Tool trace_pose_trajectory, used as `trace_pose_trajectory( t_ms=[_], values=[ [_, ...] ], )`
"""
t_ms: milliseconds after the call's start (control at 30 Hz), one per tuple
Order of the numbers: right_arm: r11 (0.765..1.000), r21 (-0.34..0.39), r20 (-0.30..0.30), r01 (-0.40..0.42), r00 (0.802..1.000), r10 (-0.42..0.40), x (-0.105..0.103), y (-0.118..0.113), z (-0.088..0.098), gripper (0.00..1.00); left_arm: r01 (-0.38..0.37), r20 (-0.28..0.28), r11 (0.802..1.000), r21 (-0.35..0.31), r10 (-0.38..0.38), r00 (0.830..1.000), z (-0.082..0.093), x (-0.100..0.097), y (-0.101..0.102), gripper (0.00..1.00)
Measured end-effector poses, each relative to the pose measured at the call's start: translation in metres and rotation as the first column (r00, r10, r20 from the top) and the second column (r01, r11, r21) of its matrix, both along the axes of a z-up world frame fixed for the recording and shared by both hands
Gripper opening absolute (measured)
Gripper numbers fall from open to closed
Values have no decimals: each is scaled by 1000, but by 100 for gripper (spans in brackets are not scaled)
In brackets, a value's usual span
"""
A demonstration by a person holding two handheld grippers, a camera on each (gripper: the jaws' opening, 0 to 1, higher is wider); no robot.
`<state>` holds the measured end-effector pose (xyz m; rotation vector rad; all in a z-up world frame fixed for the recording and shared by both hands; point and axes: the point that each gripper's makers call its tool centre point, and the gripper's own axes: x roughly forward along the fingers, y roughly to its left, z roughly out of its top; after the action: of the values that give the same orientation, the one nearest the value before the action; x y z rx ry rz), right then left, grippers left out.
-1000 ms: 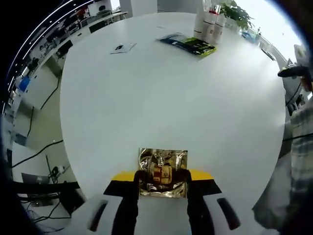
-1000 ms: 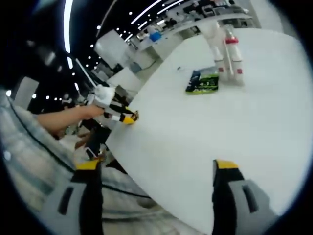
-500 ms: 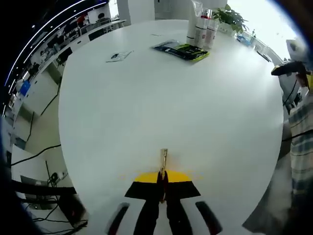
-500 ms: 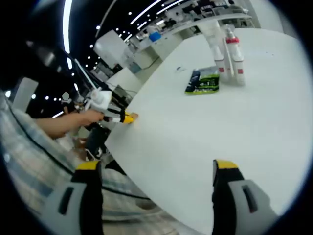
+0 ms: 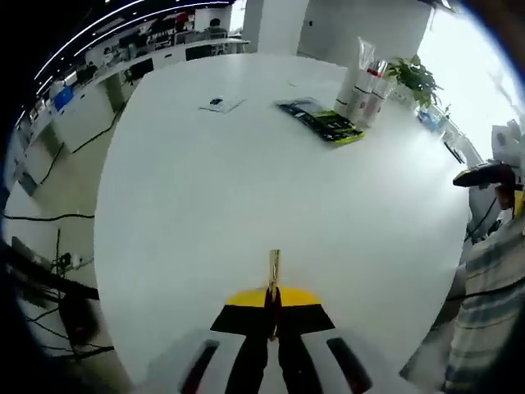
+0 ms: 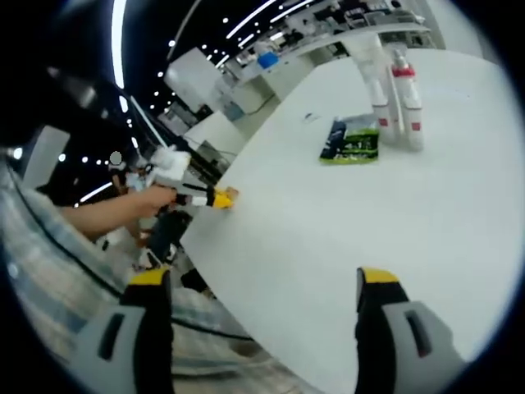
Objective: Arrange the skincare products in the storage area until every visible bottle or jar stands upright without overlapping.
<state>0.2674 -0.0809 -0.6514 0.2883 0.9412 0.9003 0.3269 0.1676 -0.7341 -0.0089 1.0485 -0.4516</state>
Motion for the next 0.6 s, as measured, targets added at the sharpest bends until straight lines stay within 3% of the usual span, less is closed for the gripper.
trace_pose_trajectory(
  t_ms=[133, 267, 400, 467, 600],
  values=[
    [1000, 5, -7, -9, 1000, 9, 3, 3, -1, 89, -11, 31, 998, -58, 13, 999, 19, -4, -16, 1],
    [1000, 15, 6, -24, 1000, 24, 10, 10, 4, 88, -42, 90, 982, -184, 59, 994, 41, -3, -35, 1],
    [999, 46, 30, -28, 999, 27, 24, 22, 15, 86, -45, 145, 952, -303, 93, 985, 75, -12, -56, 1],
    [997, 74, 52, -38, 998, 34, 31, 32, 24, 84, -40, 171, 923, -383, 113, 979, 93, -15, -71, 1],
    [989, 129, 79, -68, 995, 58, 34, 47, 41, 73, -19, 178, 895, -446, 110, 978, 107, -24, -90, 1]
  ],
)
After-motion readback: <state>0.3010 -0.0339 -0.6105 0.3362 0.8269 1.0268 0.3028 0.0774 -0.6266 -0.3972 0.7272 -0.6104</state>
